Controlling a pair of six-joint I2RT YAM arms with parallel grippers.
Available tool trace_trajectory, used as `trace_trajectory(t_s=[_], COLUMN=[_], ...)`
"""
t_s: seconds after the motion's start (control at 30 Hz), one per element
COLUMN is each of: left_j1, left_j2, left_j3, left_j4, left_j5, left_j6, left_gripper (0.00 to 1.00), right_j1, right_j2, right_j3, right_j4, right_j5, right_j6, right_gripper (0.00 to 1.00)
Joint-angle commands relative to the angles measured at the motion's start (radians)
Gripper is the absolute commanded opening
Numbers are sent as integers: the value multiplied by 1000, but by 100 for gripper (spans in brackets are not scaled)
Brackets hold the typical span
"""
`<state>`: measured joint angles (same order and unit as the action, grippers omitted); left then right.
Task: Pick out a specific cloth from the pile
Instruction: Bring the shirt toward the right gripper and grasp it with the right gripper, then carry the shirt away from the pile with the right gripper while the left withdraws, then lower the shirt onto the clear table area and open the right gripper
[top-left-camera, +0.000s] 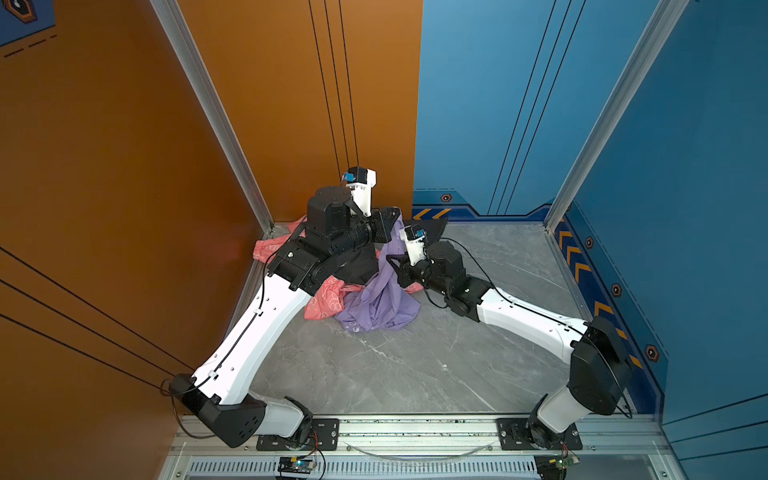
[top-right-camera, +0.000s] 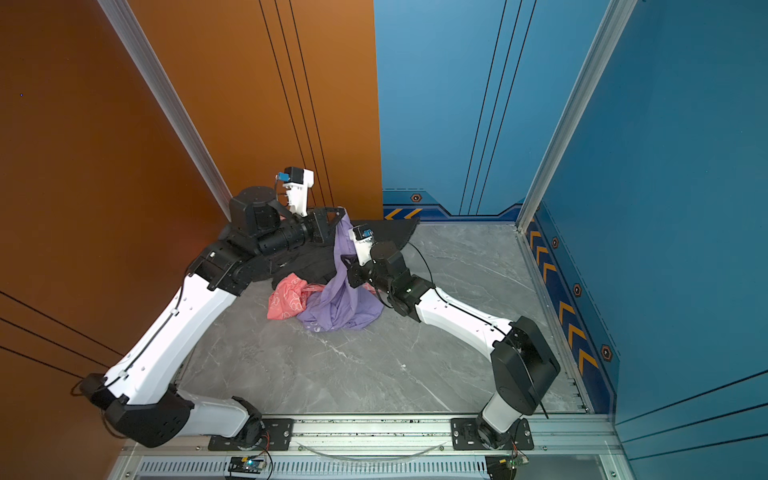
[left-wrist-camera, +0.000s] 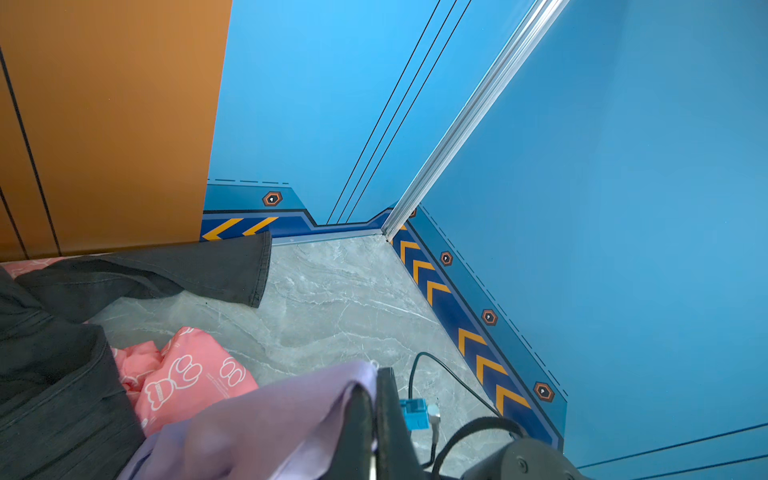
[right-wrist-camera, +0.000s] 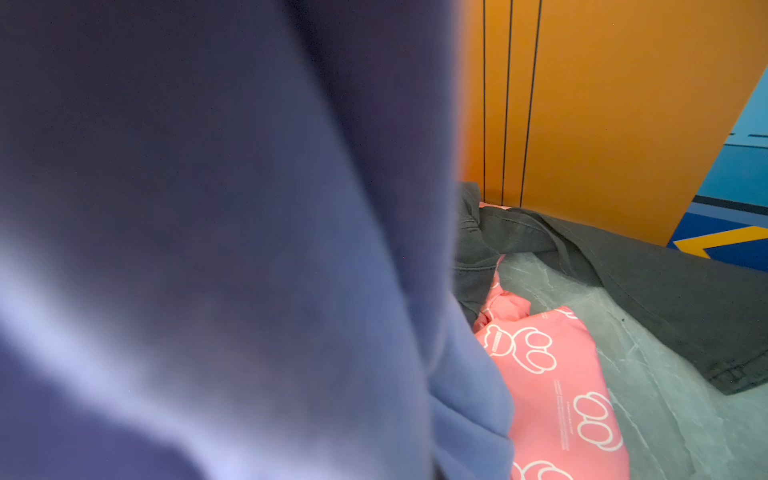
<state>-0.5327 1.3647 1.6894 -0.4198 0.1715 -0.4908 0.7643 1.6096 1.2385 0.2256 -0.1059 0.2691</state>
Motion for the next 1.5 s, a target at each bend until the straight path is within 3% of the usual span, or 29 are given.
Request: trace_trajectory(t_s=[0.0, 0.13, 0.27, 0.5, 0.87, 1.17, 1.33, 1.47], left_j1=[26, 43, 58, 107, 144, 166, 183, 201], left_j2=[-68, -129, -197, -294, -395, -459, -503, -519], left_j3=[-49, -123, -210, -356, -564, -720, -809, -875], left_j4=[79, 81, 87, 85, 81, 99, 167, 221], left_j5=[-40, -90, -151, -216, -312, -377, -426, -480], left_j6=[-1, 36, 81, 108, 210, 247, 260, 257], left_gripper=[5, 27, 59, 100, 98, 98, 98, 98], right_j1=[-29, -55, -94, -158, -409, -636, -708, -726], right_j2=[-69, -134, -181, -250, -291, -175, -78, -57], right_j3=[19, 34, 114, 259, 398, 519, 592, 505], right_j4=[29, -1, -80, -169, -267, -326, -395, -455], right_j5=[46, 51, 46, 56, 16, -67, -107, -67], right_j6=[14, -4, -32, -60, -100, -90, -97, -155], right_gripper=[0, 0, 0, 0, 0, 0, 0, 3])
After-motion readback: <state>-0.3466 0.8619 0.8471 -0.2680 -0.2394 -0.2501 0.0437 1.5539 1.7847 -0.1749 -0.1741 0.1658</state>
